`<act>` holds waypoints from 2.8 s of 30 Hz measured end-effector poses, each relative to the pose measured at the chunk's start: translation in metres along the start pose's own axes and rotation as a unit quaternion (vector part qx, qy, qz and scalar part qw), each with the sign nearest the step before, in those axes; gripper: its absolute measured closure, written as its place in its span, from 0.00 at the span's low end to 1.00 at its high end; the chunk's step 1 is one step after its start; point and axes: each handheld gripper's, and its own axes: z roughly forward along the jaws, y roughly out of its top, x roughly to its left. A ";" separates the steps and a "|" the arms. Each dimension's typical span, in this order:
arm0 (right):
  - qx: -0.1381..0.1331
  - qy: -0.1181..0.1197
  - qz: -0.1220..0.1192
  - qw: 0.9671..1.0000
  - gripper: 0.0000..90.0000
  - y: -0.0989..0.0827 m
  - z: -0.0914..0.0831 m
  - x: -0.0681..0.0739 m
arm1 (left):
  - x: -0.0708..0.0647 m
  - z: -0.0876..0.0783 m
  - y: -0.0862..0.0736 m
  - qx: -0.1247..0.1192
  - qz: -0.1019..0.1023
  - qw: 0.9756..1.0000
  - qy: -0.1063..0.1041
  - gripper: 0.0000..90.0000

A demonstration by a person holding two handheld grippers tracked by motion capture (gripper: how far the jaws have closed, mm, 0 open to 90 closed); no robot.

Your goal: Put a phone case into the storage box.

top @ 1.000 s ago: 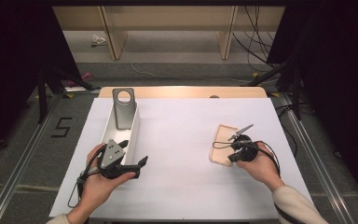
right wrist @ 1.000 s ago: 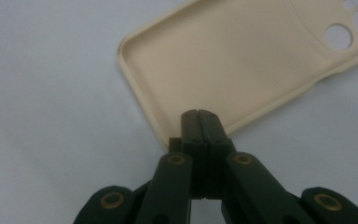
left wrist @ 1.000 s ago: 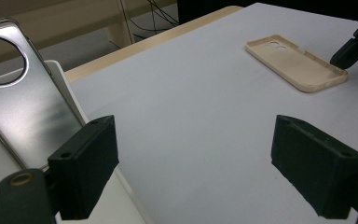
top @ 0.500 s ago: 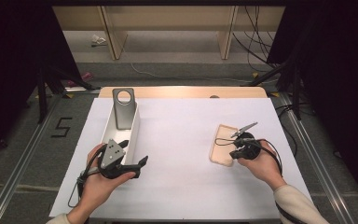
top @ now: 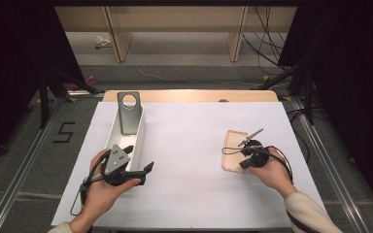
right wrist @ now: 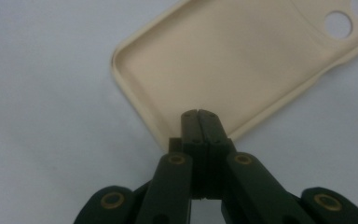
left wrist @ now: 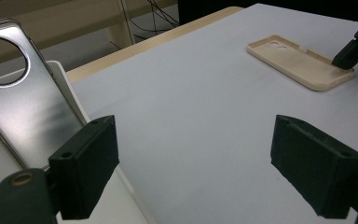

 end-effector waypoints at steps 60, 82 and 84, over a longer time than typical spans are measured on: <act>0.029 -0.035 -0.241 0.970 0.32 0.002 -0.011 0.017 | 0.011 0.008 -0.012 0.025 0.032 0.999 -0.022 0.17; 0.065 -0.054 -0.270 0.959 0.32 0.008 -0.008 0.017 | 0.010 0.008 -0.012 0.025 0.033 0.999 -0.023 0.17; 0.069 -0.058 -0.270 0.959 0.32 0.009 -0.007 0.017 | 0.010 0.008 -0.012 0.025 0.033 0.999 -0.023 0.17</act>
